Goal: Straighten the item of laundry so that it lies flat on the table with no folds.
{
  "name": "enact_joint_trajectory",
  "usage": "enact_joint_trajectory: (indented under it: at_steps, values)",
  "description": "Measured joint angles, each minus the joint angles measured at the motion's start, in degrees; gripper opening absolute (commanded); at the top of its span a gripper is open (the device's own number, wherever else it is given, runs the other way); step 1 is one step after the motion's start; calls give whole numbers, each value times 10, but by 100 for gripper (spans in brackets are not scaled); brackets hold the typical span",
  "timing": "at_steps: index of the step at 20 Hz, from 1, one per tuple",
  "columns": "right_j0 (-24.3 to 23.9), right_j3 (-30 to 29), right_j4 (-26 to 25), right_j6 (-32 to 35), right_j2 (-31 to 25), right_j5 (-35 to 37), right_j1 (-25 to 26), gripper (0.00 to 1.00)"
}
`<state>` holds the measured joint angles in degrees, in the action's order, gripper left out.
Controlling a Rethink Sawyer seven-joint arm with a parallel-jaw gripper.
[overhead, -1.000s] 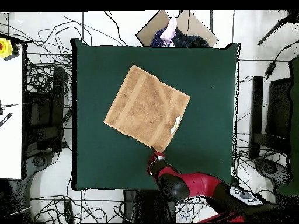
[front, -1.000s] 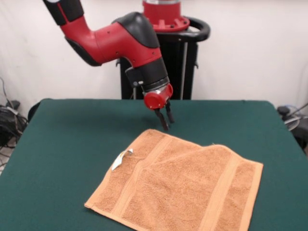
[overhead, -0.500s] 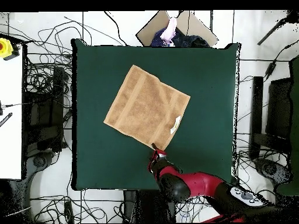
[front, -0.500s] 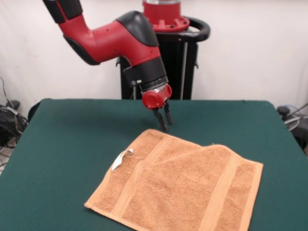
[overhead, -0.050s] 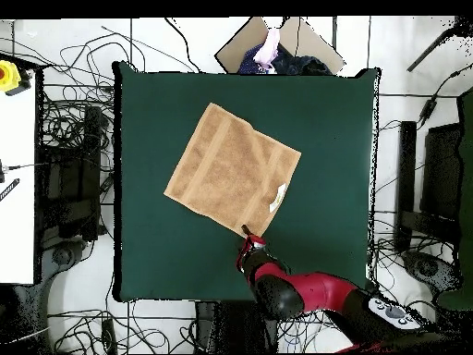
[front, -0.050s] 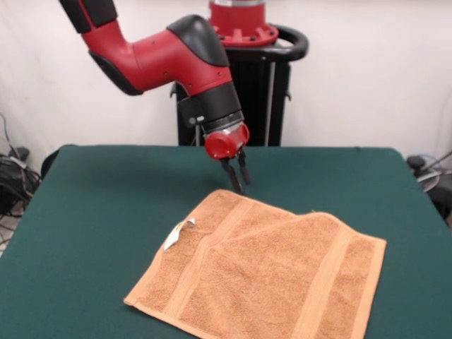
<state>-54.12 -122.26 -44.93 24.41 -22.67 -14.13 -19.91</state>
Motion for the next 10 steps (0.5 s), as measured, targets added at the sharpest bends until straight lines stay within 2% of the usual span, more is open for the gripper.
enact_joint_trajectory:
  at_steps: [10]
  values:
    - [-1,11,0,0,-1,0,19,100]
